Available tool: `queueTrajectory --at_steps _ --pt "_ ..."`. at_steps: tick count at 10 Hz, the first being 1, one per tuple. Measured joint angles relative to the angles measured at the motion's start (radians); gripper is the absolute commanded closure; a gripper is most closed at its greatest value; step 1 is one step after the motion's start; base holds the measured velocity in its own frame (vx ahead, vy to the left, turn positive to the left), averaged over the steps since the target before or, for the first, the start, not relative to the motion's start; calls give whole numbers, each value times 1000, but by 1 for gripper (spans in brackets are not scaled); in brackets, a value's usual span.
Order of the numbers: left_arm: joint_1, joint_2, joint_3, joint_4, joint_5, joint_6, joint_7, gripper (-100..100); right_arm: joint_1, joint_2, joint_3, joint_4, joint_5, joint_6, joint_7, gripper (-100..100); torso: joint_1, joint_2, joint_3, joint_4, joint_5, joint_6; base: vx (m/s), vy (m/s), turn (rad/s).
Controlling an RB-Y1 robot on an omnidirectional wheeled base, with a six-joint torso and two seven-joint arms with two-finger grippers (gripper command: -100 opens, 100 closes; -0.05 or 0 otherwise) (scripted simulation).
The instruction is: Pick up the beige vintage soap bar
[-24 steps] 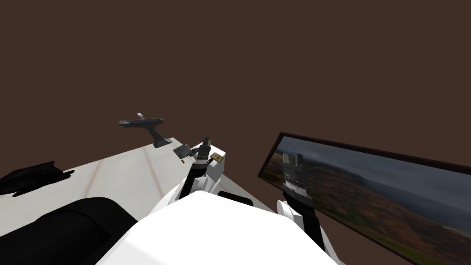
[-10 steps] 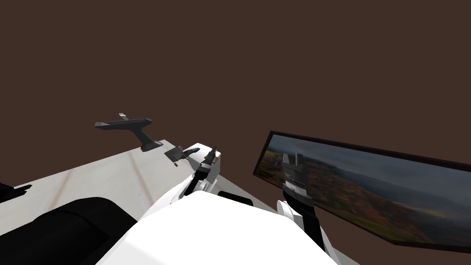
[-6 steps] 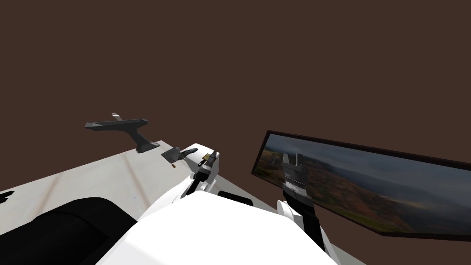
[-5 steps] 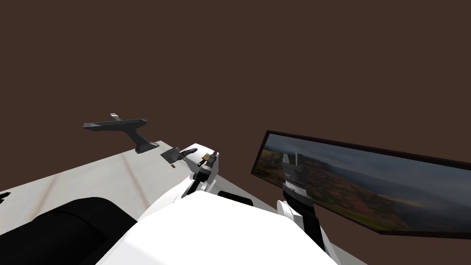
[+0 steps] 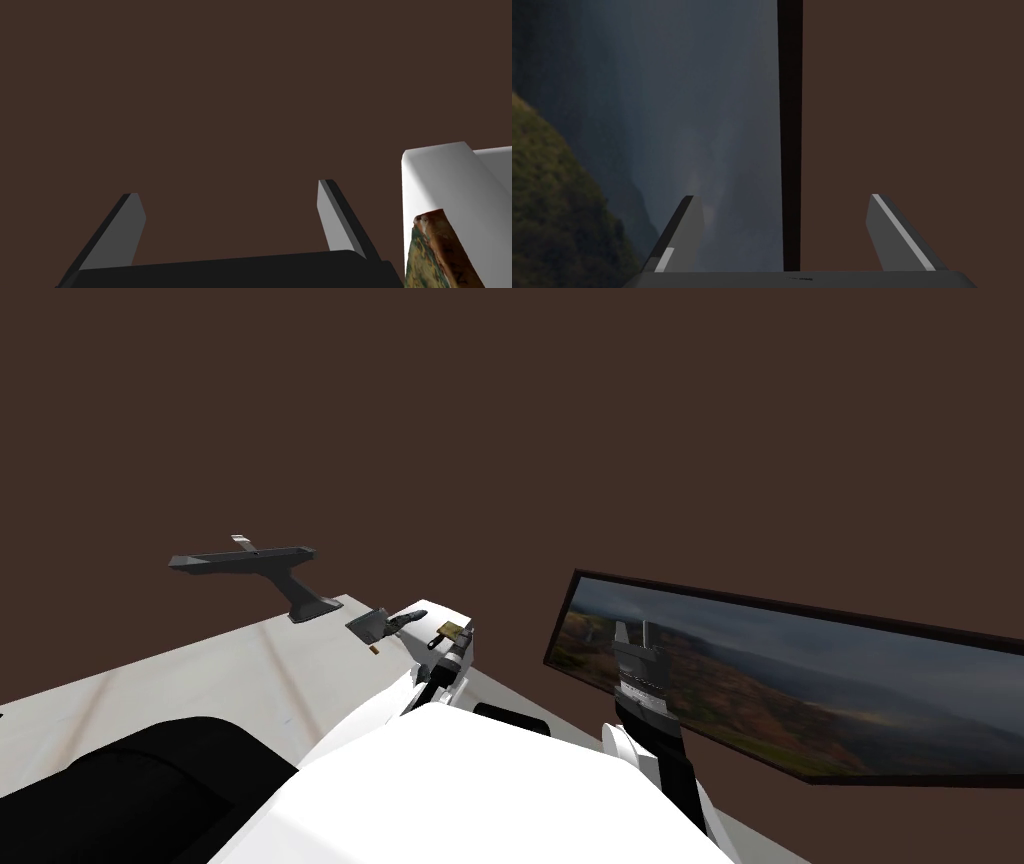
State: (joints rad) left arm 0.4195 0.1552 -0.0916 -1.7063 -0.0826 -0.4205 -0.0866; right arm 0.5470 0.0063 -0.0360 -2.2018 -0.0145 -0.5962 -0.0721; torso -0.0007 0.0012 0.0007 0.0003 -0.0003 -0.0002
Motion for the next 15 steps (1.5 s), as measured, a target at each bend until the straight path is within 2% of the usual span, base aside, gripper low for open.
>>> queueTrajectory --at_steps 5,11,14,15 --pt "-27 -8 -8 113 9 -17 8 -100 0 0 0 0 0 0 0 0 2 1 0 0 0 0 -28 18 5" --pt "-78 -28 -9 256 18 -48 8 -100 0 0 0 0 0 0 0 0 5 0 0 0 1 0 -30 63 24" --pt "-104 -48 -4 321 23 -69 7 -100 0 0 0 0 0 0 0 0 6 1 1 0 1 0 -32 97 40" --pt "-117 -69 -1 344 24 -75 5 -100 0 0 0 0 0 0 0 0 8 0 0 0 2 0 -25 116 30"
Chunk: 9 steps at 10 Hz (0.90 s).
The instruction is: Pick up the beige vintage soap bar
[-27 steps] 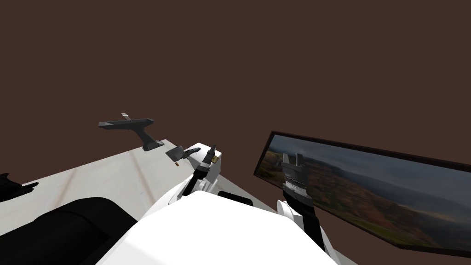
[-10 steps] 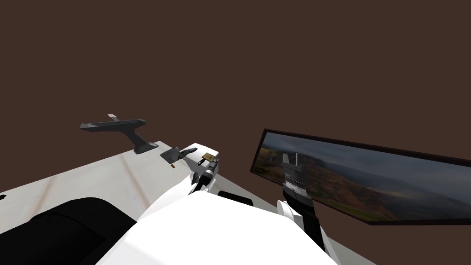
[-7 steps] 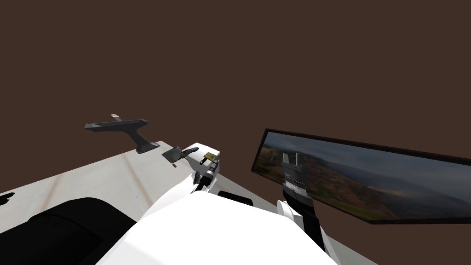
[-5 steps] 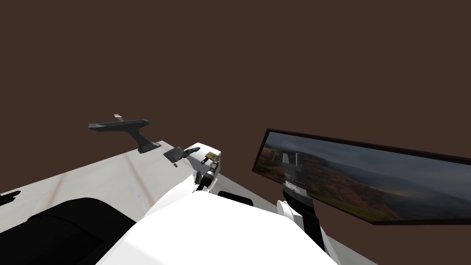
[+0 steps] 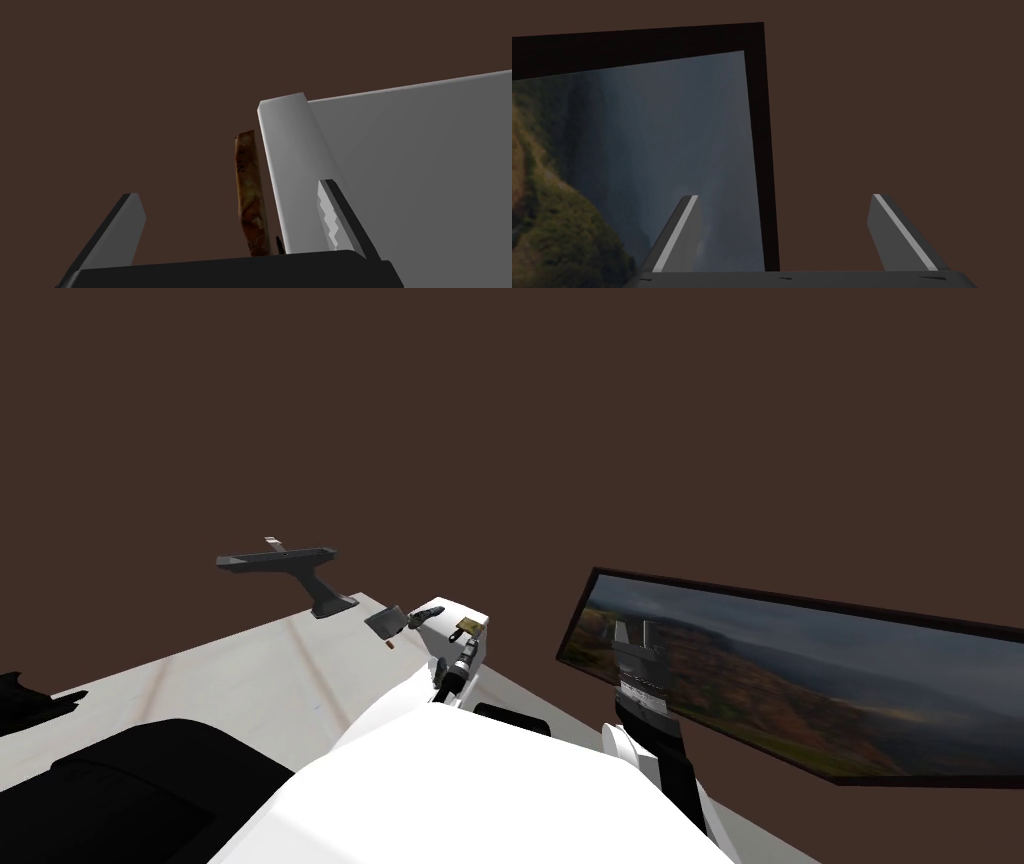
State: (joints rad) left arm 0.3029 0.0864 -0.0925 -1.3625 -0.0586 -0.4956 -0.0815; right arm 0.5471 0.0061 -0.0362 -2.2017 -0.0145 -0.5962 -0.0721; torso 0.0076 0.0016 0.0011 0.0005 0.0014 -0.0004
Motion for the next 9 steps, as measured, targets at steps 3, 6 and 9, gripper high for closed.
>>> queueTrajectory --at_steps 3,6,9 --pt "-20 -60 6 37 3 -15 -1 -100 0 0 0 0 0 0 0 0 0 -3 -2 -1 0 -1 -10 47 12" --pt "-7 -48 -12 24 15 -14 -4 -100 0 0 0 0 0 0 0 0 -2 -6 -3 -1 -3 -4 53 -21 81" --pt "38 11 -68 -23 64 -16 -15 -100 0 0 0 0 0 0 0 0 -1 -14 -6 2 -5 -4 119 -57 137"
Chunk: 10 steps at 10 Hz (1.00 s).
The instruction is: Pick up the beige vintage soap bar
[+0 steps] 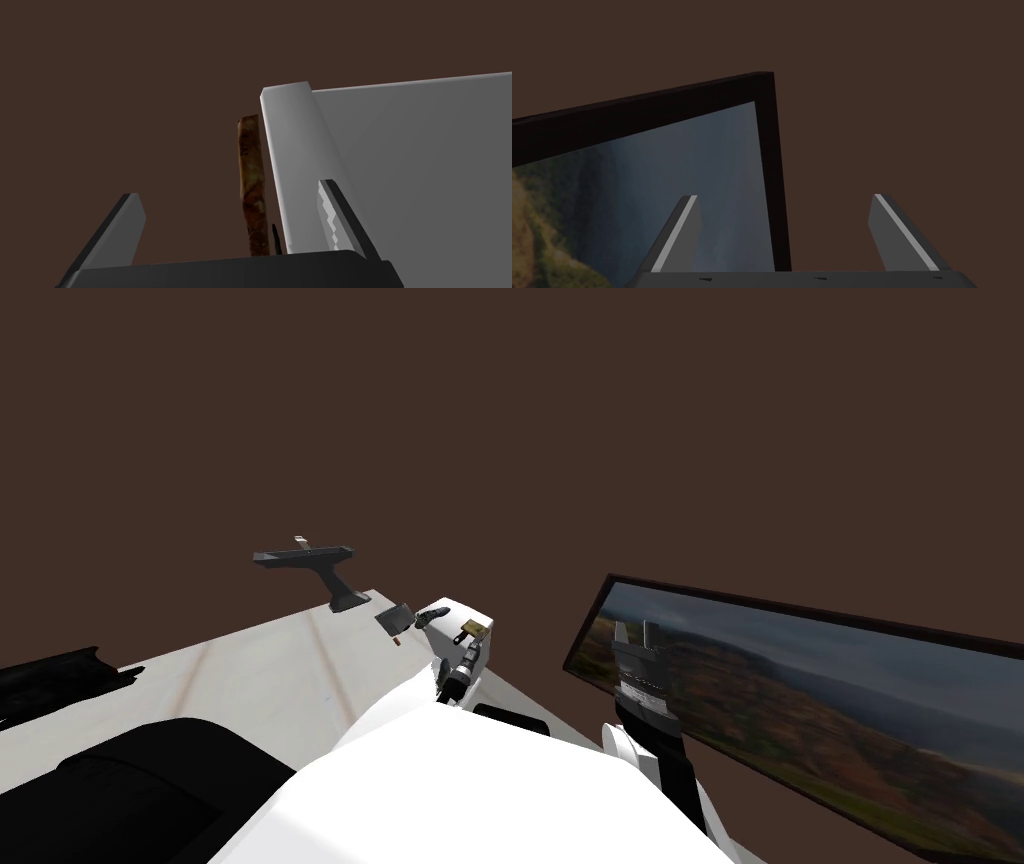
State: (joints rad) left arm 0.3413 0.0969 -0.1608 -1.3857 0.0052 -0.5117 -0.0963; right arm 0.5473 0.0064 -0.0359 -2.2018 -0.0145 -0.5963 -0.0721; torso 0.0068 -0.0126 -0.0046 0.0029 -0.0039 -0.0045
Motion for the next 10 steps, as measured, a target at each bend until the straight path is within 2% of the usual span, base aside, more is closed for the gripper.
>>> queueTrajectory --at_steps 2,3,7,8,9,10 --pt "33 45 -40 -32 36 -4 -7 -100 0 0 0 0 0 0 0 0 1 -6 -2 3 -1 3 73 -32 77" --pt "36 47 -42 -34 38 -5 -7 100 0 0 0 0 0 0 0 0 2 -7 -2 4 -1 5 0 0 0" --pt "36 47 -42 -33 38 -4 -7 100 0 0 0 0 0 0 0 0 3 -6 -1 4 -1 6 0 0 0" --pt "36 47 -42 -33 38 -4 -7 0 0 0 0 0 0 0 0 0 3 -6 -1 4 -1 6 0 0 0" --pt "36 47 -42 -33 38 -4 -7 100 0 0 0 0 0 0 0 0 3 -6 -1 4 -1 6 -70 44 -187" --pt "15 27 -24 -5 23 -14 -4 100 -1 0 0 0 0 0 0 0 6 -5 0 5 0 7 -108 55 -200"
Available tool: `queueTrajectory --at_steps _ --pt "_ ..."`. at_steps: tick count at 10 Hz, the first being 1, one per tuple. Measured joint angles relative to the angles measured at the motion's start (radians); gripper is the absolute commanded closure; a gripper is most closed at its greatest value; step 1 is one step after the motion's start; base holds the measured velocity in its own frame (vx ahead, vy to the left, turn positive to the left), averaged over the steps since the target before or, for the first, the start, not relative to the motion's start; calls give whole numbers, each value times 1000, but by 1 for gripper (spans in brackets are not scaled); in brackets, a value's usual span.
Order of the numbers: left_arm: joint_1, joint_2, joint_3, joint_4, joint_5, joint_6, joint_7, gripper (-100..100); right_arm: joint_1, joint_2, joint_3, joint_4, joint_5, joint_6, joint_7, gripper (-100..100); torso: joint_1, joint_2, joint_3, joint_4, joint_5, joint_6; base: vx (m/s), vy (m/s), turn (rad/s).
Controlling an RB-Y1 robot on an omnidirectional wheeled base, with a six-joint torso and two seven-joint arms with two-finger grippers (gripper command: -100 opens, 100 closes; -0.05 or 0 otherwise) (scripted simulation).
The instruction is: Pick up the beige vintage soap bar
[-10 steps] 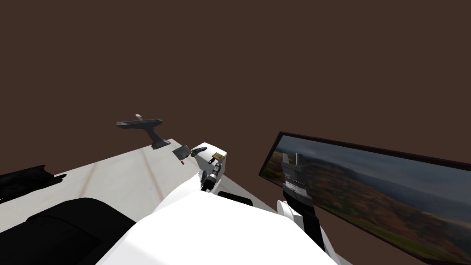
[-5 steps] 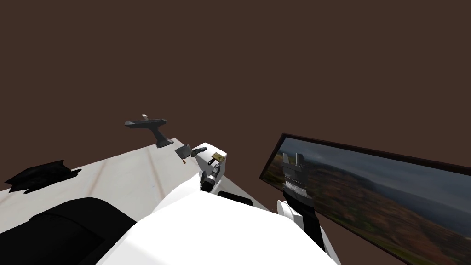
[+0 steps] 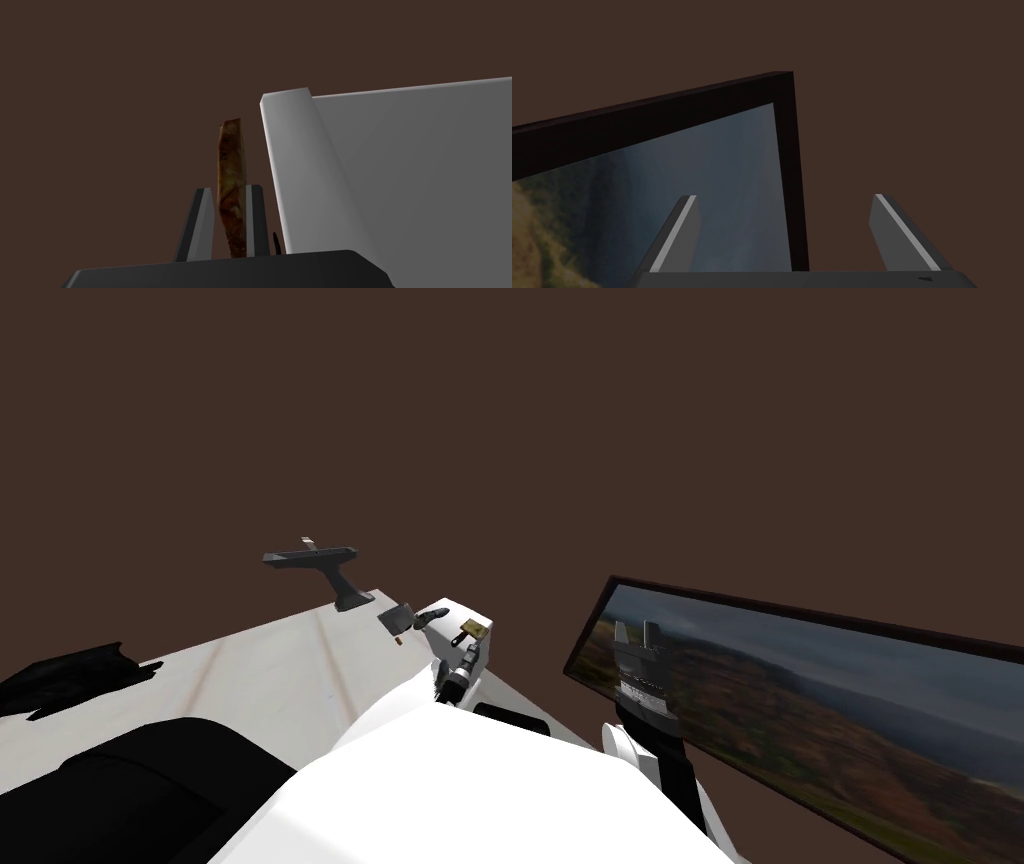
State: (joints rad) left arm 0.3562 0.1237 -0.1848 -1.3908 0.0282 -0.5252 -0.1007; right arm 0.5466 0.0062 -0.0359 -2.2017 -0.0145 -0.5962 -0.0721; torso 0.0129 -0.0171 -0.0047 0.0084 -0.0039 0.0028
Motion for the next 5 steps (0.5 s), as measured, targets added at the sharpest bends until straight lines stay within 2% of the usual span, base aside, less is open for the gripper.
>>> queueTrajectory --at_steps 3,4,5 --pt "-45 -62 58 34 -52 10 9 100 0 0 0 0 0 0 0 0 2 4 2 1 0 -1 -124 61 -132" --pt "-61 -85 81 55 -71 10 13 100 0 0 0 0 0 0 0 0 3 5 3 1 0 -1 -66 35 -40" --pt "-62 -87 83 58 -73 10 14 0 0 0 0 0 0 0 0 0 1 2 2 1 0 -2 -12 6 6"
